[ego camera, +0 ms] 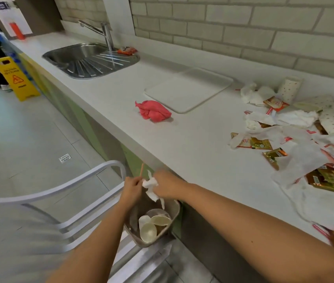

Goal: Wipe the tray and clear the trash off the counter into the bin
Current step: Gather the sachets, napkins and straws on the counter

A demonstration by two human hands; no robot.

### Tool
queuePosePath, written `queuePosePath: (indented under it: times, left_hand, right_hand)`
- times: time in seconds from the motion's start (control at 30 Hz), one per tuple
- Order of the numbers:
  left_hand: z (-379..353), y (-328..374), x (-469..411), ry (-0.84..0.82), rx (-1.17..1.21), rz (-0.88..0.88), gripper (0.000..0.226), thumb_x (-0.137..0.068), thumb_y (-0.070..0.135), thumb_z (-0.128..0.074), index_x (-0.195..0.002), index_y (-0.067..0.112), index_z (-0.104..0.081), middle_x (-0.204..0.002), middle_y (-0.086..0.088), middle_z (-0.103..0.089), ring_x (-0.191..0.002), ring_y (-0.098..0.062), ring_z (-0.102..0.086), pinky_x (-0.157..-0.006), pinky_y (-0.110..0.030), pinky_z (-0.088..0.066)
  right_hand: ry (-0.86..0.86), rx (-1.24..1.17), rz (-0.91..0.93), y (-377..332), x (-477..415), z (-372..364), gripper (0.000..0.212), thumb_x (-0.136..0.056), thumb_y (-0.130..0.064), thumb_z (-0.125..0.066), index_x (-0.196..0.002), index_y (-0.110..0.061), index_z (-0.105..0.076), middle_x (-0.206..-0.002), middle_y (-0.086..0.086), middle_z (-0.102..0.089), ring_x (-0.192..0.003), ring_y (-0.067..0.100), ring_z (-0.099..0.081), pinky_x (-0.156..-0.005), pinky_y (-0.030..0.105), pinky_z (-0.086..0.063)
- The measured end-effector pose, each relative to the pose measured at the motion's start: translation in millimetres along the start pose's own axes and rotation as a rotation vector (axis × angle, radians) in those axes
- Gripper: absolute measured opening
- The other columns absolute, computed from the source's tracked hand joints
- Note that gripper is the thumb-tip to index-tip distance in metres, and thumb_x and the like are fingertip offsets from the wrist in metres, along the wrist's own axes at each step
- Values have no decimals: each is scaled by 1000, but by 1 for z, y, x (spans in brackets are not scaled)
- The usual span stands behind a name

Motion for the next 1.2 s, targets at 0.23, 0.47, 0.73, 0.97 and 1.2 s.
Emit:
queuePosePath:
  times: [0.23,0.47,0.73,0.97,1.2]
  left_hand:
    - [2,-40,5,-95,-53,117,17,-91,5,-52,-100,2,-67,-95,-8,-63,-91,-25,-57,-85,-33,-44]
    - [11,-22,-5,-136,-103,57,30,-86,-2,-50,-112,5,-62,-110,-8,-62,-102,-20,-55,-84,-23,-39]
    - [24,52,-14,38,91,-156,22,-82,-9,-45,-87,11,-54,-80,3,-52,-76,-16,-49,-62,-21,-40]
    - [10,142,-1,59,254,-373,26,-79,-10,-44,-79,15,-50,-72,4,-50,-62,-11,-45,-53,-12,-36]
    - [-52,209,27,-120,271,-504,24,-78,-9,-46,-82,14,-50,-76,3,-48,-61,-9,-42,-52,-6,-36]
  right_hand:
    - [-34,30,-130,15,-36,-36,50,-94,-17,-49,-141,-9,-33,-145,15,-30,-130,32,-40,-107,37,-36]
    - [-23,68,-142,6,-43,-27,38,-95,-5,-44,-133,-4,-46,-135,17,-46,-122,30,-48,-99,34,-42]
    - [39,211,-124,-17,-20,10,19,-92,-6,-47,-100,-1,-64,-92,13,-64,-80,26,-60,-67,31,-49]
    - [197,302,-180,-9,19,73,11,-93,-18,-47,-86,-13,-55,-72,0,-50,-72,20,-51,-59,26,-38]
    - [328,333,-367,47,80,125,24,-93,-16,-48,-112,-14,-63,-109,7,-62,-91,25,-58,-66,28,-39]
Point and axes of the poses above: each hand's wrist, its own x-axis away from the middle knuckle, its own z-axis out of the back of the hand, y = z × x, the point moved 9 cm from there along -x, towards the middle knuckle
